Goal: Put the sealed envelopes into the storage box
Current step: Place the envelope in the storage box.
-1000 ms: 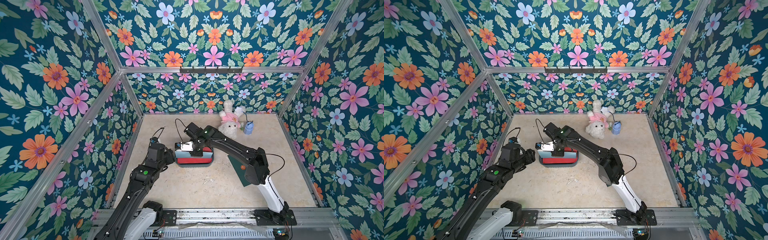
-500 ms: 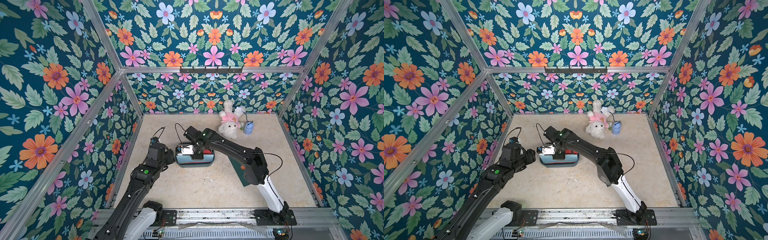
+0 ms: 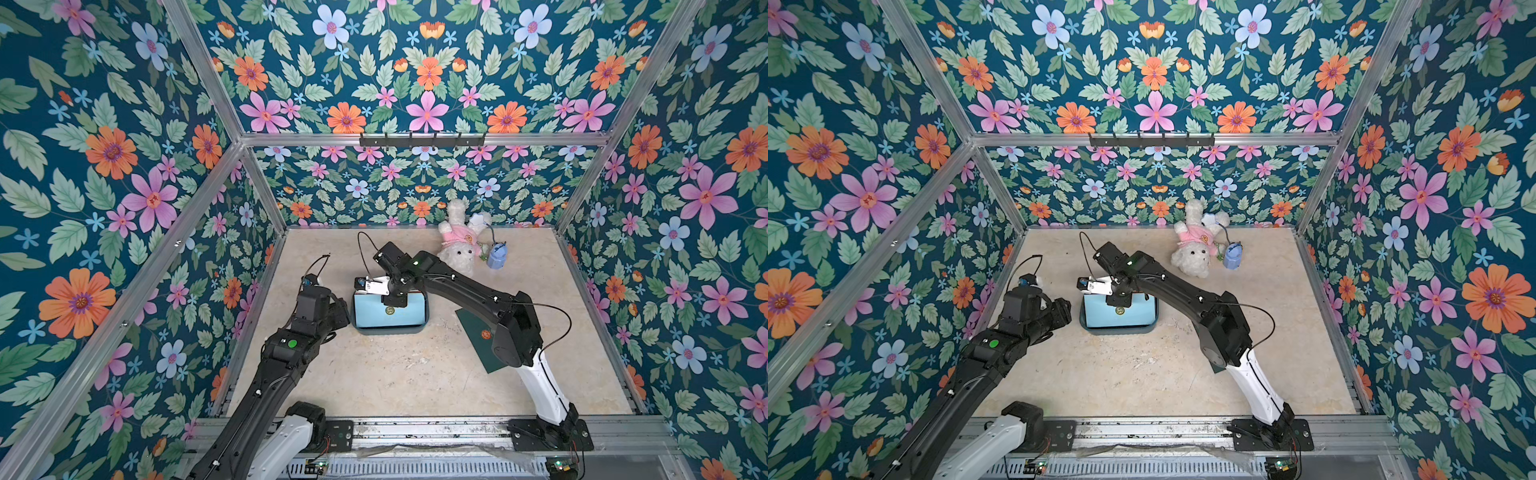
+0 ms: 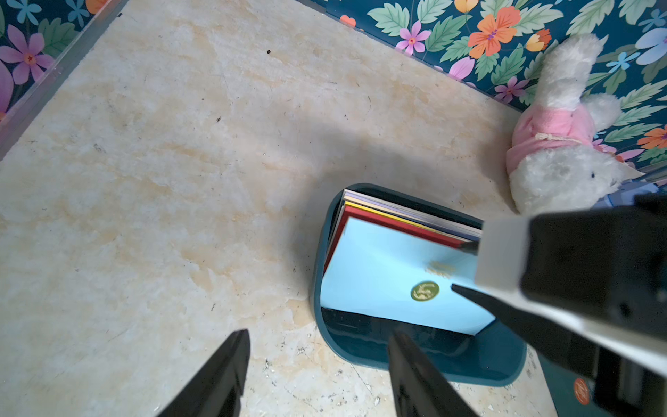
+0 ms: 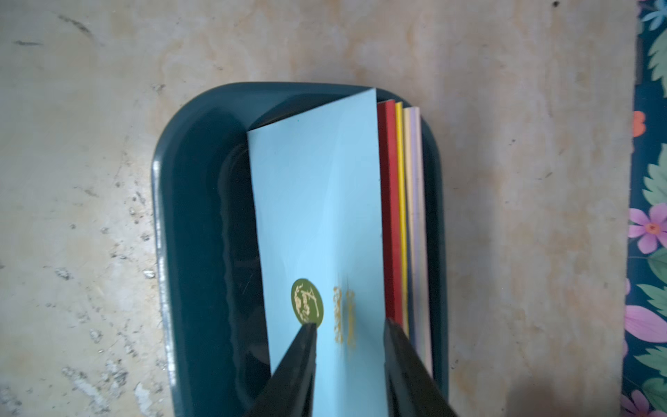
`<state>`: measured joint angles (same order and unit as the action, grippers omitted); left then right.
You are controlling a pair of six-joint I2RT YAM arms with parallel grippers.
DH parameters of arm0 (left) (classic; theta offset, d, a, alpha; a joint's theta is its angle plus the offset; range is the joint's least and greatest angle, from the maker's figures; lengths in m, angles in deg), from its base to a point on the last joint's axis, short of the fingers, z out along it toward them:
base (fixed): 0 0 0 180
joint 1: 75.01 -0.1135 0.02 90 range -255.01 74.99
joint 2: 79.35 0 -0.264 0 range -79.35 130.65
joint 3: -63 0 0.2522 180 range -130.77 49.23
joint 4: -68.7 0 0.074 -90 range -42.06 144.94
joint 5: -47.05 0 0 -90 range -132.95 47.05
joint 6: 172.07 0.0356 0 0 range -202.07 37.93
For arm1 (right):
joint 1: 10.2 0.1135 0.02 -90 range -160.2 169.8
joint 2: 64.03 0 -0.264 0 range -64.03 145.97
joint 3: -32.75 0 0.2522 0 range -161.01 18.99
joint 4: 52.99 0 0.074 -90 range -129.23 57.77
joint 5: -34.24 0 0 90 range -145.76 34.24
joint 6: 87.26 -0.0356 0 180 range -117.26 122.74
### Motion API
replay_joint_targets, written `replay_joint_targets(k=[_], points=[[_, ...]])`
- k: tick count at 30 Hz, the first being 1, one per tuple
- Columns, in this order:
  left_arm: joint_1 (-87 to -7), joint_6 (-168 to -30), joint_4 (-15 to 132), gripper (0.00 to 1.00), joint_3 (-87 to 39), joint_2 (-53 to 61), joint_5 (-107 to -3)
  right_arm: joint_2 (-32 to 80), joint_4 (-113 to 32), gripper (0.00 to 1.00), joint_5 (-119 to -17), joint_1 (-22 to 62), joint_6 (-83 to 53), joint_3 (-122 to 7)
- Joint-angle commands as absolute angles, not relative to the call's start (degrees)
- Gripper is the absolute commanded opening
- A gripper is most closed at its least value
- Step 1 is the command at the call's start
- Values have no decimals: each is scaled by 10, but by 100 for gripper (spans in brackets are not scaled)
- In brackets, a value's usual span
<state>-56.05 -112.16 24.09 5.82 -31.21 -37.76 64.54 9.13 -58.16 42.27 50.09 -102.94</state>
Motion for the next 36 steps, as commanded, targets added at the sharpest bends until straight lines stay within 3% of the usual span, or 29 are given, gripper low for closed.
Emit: replay_joint_targets(k=[1,9,14,18,22,26,31,36], points=[[-561,-1120,244,67,56,-310,-378,639,25,37,-558,418,482,-1015],[-561,-1116,261,67,56,-302,-431,583,-55,35,-616,384,339,-968],[-554,-1141,326,65,67,-266,-571,410,-247,36,-626,332,151,-717],[-477,-1197,409,64,85,-229,-577,271,-334,37,-648,264,8,-527],[-339,-1238,465,64,49,-128,-520,145,-409,37,-692,163,-131,-330],[-251,-1261,517,62,-12,9,-510,39,-427,38,-694,76,-209,-177],[-205,-1261,532,60,-119,180,-547,-23,-401,39,-663,21,-261,-83],[-200,-1263,549,60,-180,299,-595,-8,-401,40,-636,11,-271,-55]])
